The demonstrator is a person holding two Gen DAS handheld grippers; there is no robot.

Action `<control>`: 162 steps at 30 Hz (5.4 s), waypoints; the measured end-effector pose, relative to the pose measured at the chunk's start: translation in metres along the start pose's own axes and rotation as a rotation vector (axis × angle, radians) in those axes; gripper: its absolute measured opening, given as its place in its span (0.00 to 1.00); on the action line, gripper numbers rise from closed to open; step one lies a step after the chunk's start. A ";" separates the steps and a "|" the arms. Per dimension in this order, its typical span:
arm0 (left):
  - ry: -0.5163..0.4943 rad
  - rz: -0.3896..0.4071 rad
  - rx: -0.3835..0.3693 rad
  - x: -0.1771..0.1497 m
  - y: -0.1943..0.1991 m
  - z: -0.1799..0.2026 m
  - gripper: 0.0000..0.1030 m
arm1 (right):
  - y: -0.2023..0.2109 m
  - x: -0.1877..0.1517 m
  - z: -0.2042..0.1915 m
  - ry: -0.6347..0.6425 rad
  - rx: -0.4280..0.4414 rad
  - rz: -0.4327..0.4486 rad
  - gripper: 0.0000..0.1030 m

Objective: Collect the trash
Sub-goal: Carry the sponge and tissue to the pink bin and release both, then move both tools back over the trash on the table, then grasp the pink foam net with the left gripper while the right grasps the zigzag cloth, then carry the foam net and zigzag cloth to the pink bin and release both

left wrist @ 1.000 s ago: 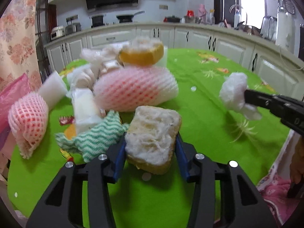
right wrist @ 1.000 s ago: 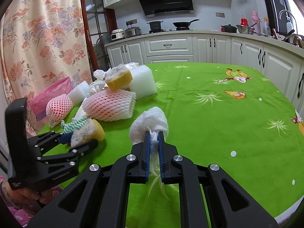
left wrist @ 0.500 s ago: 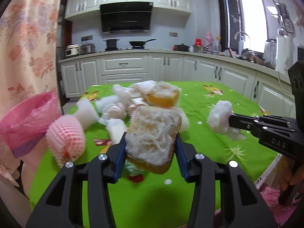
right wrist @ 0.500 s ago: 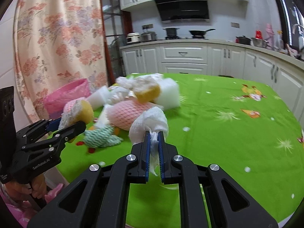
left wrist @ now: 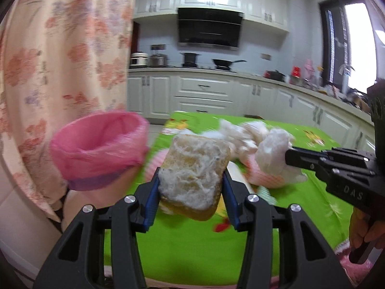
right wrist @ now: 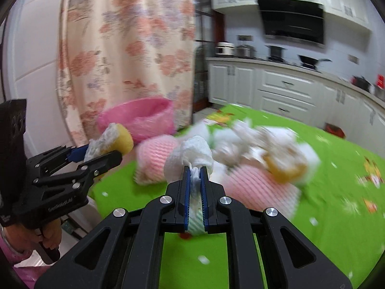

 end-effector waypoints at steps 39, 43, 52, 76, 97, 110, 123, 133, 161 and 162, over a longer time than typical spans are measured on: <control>0.175 -0.002 0.352 0.117 -0.118 -0.222 0.75 | -0.247 0.146 -0.043 -0.019 0.326 -0.088 0.29; 0.175 0.033 0.386 0.117 -0.104 -0.211 0.85 | -0.228 0.143 -0.033 -0.026 0.310 -0.068 0.33; 0.271 0.076 0.322 0.101 -0.073 -0.173 0.95 | -0.151 0.113 0.000 -0.030 0.212 0.005 0.65; 0.163 -0.018 0.167 0.022 -0.061 -0.047 0.95 | -0.012 -0.045 0.058 -0.099 -0.144 -0.057 0.82; 0.055 -0.033 0.207 -0.003 -0.072 -0.043 0.95 | -0.054 -0.073 0.021 -0.114 -0.053 -0.175 0.75; 0.066 -0.094 0.160 -0.007 -0.093 -0.036 0.94 | -0.069 -0.083 0.013 -0.100 -0.011 -0.247 0.46; 0.026 -0.165 0.162 -0.016 -0.132 -0.020 0.56 | -0.054 -0.088 0.022 -0.121 0.007 -0.218 0.37; -0.022 -0.106 0.117 -0.017 -0.114 -0.016 0.27 | -0.050 -0.086 0.025 -0.138 -0.006 -0.197 0.37; -0.044 -0.019 0.061 -0.019 -0.033 -0.010 0.27 | -0.043 -0.045 0.016 -0.107 -0.005 -0.111 0.37; -0.039 -0.015 0.060 -0.017 -0.032 -0.012 0.27 | -0.043 -0.040 0.015 -0.099 -0.003 -0.105 0.37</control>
Point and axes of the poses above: each gripper's, at about its wrist camera, not at the fingertips, and y roughly against the way its jaws point, z to its right, x to its top, the point moved 7 cm from there along -y, roughly the way its jaws point, and after that the axes turned 10 degrees about y, right-handed, at the moved point
